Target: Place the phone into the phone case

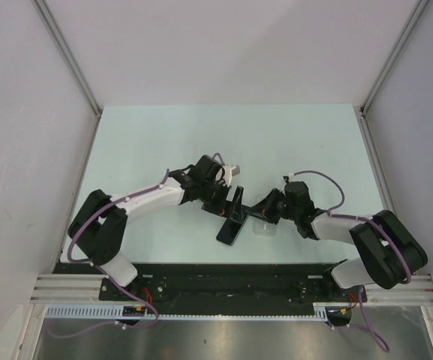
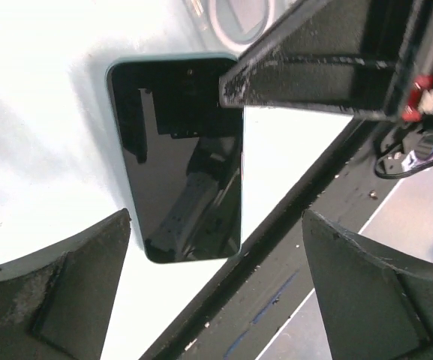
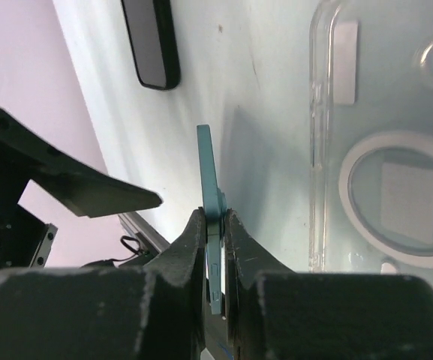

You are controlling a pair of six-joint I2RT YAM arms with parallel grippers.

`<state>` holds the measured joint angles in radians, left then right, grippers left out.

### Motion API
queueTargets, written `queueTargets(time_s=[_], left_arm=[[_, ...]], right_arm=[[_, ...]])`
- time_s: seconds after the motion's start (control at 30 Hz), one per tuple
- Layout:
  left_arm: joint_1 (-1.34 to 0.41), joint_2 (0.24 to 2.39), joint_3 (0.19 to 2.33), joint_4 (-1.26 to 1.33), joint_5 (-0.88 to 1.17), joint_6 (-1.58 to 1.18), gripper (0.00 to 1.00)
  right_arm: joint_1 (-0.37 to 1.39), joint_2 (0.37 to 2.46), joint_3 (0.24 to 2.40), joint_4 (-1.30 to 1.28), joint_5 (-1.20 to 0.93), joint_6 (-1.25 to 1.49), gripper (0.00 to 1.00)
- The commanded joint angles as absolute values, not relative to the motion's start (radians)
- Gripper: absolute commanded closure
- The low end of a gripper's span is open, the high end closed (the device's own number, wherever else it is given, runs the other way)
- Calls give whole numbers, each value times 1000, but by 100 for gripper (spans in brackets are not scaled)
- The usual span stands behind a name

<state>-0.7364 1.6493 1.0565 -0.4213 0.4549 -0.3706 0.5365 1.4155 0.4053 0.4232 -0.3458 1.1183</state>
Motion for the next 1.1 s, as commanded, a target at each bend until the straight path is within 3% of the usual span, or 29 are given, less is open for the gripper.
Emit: queueTargets(time_s=[0.0, 0.17, 0.5, 0.63, 1.07], left_arm=[[-695, 1522, 1091, -443, 486, -394, 0], [-661, 1470, 1117, -485, 453, -399, 0], [-640, 1466, 1129, -483, 364, -416, 2], [-641, 1494, 1141, -471, 382, -425, 3], [-641, 1534, 1140, -443, 411, -431, 3]], right_arm=[[428, 1336, 420, 474, -515, 1048, 100], [305, 1284, 478, 364, -676, 954, 100], [35, 1354, 718, -211, -839, 505, 100], [20, 1411, 807, -343, -764, 396, 100], [40, 1594, 966, -434, -626, 265, 99]])
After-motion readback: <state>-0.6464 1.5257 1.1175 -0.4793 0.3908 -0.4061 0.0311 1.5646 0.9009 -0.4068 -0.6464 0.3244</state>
